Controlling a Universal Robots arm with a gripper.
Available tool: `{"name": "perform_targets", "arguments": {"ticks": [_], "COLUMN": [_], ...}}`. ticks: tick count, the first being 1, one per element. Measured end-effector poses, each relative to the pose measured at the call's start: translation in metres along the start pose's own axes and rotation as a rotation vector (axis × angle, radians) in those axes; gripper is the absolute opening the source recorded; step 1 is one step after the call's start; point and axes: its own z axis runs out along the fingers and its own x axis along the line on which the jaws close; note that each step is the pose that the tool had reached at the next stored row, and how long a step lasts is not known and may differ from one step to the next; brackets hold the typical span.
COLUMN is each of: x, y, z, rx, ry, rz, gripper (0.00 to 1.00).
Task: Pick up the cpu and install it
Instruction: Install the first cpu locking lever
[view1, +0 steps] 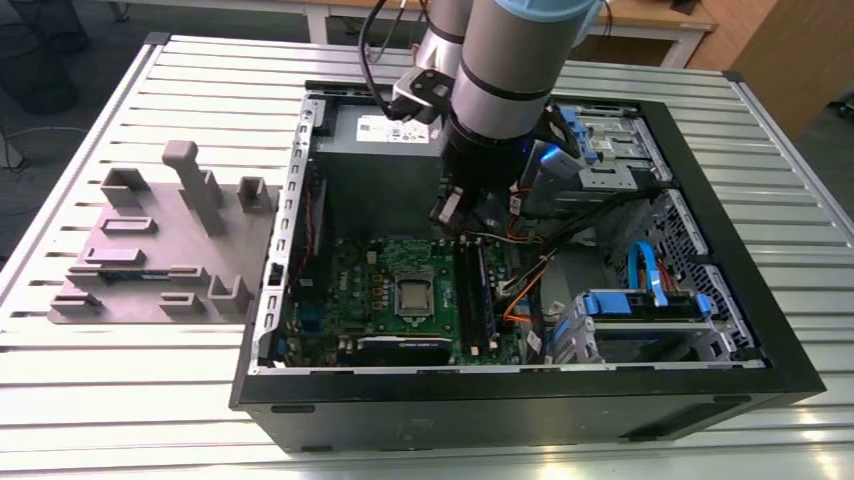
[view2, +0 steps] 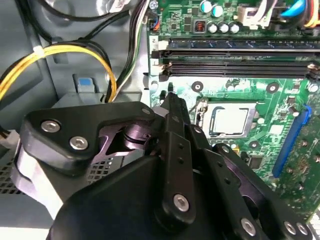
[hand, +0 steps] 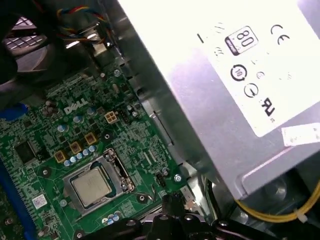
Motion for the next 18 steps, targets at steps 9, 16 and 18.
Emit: {"name": "perform_targets", "arguments": {"ticks": [9,16,18], "x": [0.0068,0.0135,0.0162], "y": [0.0093,0.0063,0.0047], "z": [0.0017,0.0014,0.0012], "rx": [-0.0013,-0.0021,-0.0022], "ry": [0.0039,0.0059,0.0061], "rz": [-0.048,-0.074,-0.077], "gripper": [0.10,0.10,0.10]}}
